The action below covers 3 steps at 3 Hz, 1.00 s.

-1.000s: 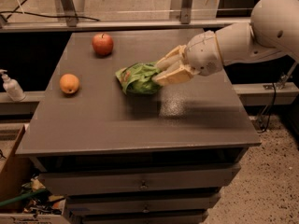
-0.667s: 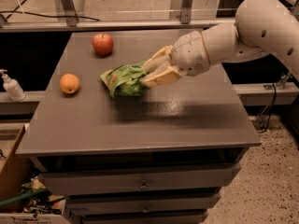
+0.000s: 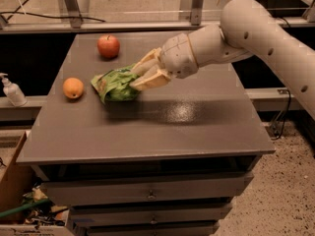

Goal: Move green rice chip bag near orange

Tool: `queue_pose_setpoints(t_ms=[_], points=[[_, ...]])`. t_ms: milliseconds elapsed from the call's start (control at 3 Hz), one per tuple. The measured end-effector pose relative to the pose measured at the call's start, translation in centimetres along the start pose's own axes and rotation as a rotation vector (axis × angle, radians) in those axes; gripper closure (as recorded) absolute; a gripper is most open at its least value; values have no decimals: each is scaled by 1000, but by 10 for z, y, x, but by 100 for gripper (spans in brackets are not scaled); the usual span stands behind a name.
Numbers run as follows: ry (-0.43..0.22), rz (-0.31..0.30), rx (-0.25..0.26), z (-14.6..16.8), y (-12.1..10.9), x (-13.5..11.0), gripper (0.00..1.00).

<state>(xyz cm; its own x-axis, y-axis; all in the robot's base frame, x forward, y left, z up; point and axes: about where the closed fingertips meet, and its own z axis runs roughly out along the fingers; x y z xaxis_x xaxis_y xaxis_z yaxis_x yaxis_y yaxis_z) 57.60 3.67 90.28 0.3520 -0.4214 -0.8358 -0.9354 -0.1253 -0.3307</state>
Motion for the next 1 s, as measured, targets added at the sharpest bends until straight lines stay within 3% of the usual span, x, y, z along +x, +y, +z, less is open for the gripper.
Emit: queue_pose_setpoints(t_ms=[667, 1000], points=[[-5, -40, -29, 38, -21, 8, 100], [11, -41, -41, 48, -24, 17, 82]])
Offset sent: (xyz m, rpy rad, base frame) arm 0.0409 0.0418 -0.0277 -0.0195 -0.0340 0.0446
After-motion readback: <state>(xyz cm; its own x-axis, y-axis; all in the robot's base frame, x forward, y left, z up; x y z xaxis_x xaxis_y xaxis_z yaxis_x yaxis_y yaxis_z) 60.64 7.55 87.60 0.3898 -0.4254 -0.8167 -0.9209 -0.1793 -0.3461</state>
